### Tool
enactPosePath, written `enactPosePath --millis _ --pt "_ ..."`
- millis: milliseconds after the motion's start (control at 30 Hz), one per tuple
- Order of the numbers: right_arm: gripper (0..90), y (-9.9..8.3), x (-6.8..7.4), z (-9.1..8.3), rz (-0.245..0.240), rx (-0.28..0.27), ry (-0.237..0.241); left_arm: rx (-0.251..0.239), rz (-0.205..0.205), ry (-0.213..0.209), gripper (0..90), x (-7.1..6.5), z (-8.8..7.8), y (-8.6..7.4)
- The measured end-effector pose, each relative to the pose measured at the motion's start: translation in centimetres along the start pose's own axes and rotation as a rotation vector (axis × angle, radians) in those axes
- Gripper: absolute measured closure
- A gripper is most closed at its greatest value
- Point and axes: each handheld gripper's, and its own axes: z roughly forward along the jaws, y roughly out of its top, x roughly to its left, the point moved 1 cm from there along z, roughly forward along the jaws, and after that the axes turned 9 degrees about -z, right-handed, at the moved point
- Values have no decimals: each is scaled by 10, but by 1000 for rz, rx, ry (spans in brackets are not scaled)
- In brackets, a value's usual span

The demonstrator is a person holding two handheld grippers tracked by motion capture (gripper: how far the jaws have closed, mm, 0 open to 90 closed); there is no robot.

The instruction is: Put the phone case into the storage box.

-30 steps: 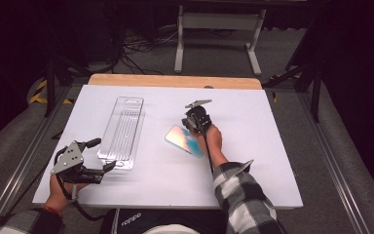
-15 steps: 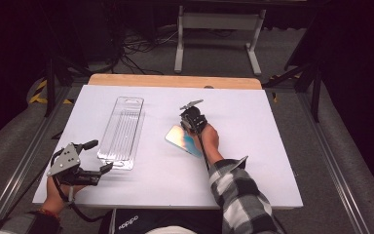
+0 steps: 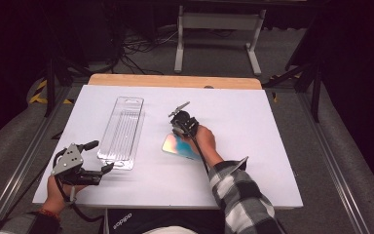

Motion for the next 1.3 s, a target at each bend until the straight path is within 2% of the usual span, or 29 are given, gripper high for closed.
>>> enactPosePath --millis 67,133,200,367,567,667,800,900,1033,1300 --pt "900 4 10 1 -25 -2 22 9 -8 -10 112 0 1 0" --pt "900 5 19 0 -54 3 23 14 -2 -13 112 0 4 0" --pt "900 3 25 -2 -58 1 59 23 -2 -19 112 0 6 0" --pt "900 -2 36 -9 -77 2 85 37 3 -16 111 -1 6 -2" --pt "900 -24 60 -31 -158 8 111 30 -20 -26 102 0 7 -2" --pt "862 -40 70 -43 -204 -7 124 43 -28 -32 101 0 8 -2" --pt "848 -56 74 -55 -235 -18 141 38 -32 -33 101 0 8 -2" --pt "853 -65 76 -62 -240 -17 144 40 -32 -34 101 0 8 -2" --pt "853 -76 78 -70 -238 -10 161 43 -30 -31 101 1 8 -3" --pt "828 -95 78 -85 -222 -13 159 46 -32 -36 101 0 8 -3"
